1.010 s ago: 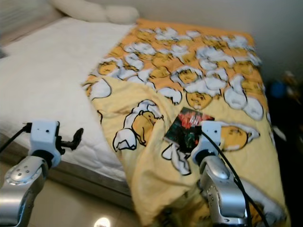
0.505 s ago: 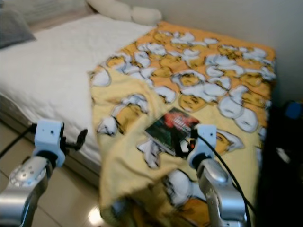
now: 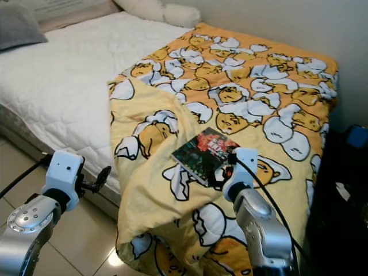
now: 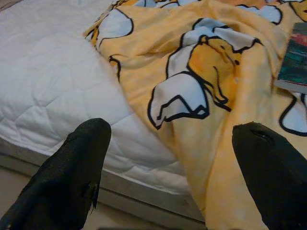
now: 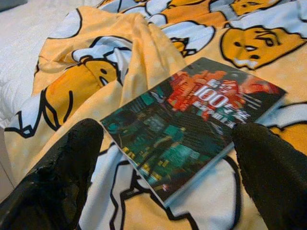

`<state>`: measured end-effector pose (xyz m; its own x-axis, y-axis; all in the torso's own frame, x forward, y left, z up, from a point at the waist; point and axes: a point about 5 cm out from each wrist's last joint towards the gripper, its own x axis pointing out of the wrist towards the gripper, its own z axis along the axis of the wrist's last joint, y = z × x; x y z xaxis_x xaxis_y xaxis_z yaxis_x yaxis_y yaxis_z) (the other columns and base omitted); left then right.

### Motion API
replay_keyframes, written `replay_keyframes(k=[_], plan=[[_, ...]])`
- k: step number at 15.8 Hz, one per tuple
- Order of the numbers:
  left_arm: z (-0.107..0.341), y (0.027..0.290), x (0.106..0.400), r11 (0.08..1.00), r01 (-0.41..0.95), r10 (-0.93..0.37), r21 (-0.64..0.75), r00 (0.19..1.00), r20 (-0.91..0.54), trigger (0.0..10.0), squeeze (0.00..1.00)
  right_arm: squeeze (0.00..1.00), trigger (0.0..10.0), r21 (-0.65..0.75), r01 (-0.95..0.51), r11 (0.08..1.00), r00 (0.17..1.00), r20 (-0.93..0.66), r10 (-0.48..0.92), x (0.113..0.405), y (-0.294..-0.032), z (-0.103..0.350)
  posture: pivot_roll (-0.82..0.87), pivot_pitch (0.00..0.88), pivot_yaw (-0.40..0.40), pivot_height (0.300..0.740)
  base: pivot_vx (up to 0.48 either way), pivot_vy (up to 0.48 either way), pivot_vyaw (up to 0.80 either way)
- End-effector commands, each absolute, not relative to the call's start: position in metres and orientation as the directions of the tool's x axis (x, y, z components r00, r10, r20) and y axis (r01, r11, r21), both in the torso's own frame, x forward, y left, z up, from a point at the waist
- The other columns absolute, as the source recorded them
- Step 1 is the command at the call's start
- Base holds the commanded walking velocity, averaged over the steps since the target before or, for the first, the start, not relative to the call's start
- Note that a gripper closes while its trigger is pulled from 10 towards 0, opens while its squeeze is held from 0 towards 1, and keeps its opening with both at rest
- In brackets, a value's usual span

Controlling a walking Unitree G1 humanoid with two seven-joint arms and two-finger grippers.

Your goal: Clean up the room

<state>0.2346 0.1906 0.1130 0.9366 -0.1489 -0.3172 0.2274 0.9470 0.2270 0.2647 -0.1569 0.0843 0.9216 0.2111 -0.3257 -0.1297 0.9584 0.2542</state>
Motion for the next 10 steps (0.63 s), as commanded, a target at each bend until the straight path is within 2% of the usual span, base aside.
replay_keyframes(k=[1,8,9,10], plan=[[0.117,0.189,0.233,0.944,0.236,-0.159,0.229,0.937,-0.311,10.0,1.00,0.00,10.0,0.254,-0.109,0.961,0.927,-0.323,0.190,0.267,-0.163,0.084,0.03,0.000,-0.055,0.740,0.000,0.000,0.00],[0.117,0.191,0.228,0.936,0.279,-0.206,0.215,0.929,-0.307,10.0,1.00,0.00,10.0,0.310,-0.102,0.945,0.916,-0.340,0.211,0.281,-0.160,0.076,0.03,0.000,-0.057,0.740,0.000,0.000,0.00],[0.116,0.189,0.229,0.927,0.313,-0.242,0.206,0.919,-0.312,10.0,1.00,0.92,10.0,0.316,-0.097,0.944,0.910,-0.357,0.213,0.284,-0.160,0.073,0.01,0.000,-0.052,0.740,0.000,0.000,0.00],[0.115,0.187,0.231,0.918,0.345,-0.275,0.196,0.909,-0.314,10.0,1.00,1.00,10.0,0.323,-0.091,0.942,0.907,-0.364,0.213,0.288,-0.160,0.072,0.00,0.000,-0.045,0.740,0.000,0.000,0.00]])
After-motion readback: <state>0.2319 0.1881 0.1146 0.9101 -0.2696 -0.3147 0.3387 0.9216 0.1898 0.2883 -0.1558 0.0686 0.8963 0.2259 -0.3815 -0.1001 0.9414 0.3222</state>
